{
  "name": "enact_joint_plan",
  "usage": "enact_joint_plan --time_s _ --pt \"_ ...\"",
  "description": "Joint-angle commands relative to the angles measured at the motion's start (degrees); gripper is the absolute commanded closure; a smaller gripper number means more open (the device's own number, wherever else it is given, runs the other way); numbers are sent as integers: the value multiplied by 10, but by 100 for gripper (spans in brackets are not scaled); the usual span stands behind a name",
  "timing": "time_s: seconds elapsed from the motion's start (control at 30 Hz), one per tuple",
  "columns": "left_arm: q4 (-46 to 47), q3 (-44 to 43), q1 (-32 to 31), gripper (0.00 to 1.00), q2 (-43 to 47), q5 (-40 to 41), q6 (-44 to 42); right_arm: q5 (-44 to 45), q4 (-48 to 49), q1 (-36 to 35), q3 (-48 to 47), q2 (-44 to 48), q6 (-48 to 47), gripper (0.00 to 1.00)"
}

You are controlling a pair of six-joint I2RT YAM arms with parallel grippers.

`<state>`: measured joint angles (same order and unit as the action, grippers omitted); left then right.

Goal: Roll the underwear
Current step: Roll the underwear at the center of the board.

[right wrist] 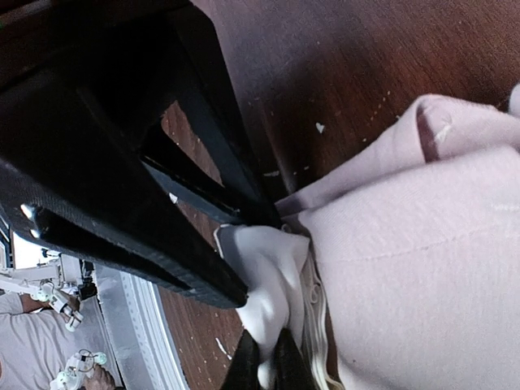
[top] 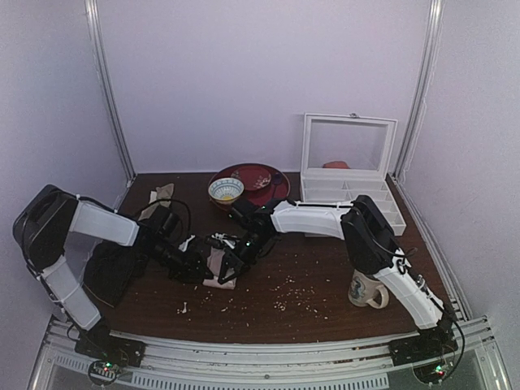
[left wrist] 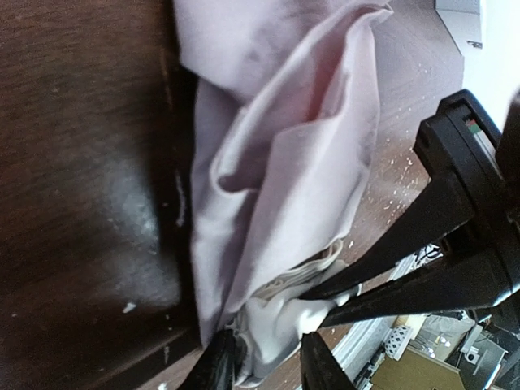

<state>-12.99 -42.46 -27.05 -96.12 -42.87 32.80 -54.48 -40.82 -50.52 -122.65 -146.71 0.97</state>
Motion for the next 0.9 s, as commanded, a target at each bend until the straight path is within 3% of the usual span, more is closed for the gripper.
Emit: enact_joint_plan --time_s 0.0,0.13,0.4,0.6,0.87 --pt "47 14 -9 62 -8 -21 7 8 -18 -1 13 -15 5 100" --pt "53 16 -16 67 -11 -25 5 10 -18 0 13 -16 6 100" --pt "50 14 -18 100 -23 -26 7 18 -14 0 15 -14 10 100" --pt "10 -2 -17 100 -29 -8 5 32 16 -1 39 4 13 95" --pt "-45 -32 -18 100 -60 1 3 112 166 0 182 122 33 82"
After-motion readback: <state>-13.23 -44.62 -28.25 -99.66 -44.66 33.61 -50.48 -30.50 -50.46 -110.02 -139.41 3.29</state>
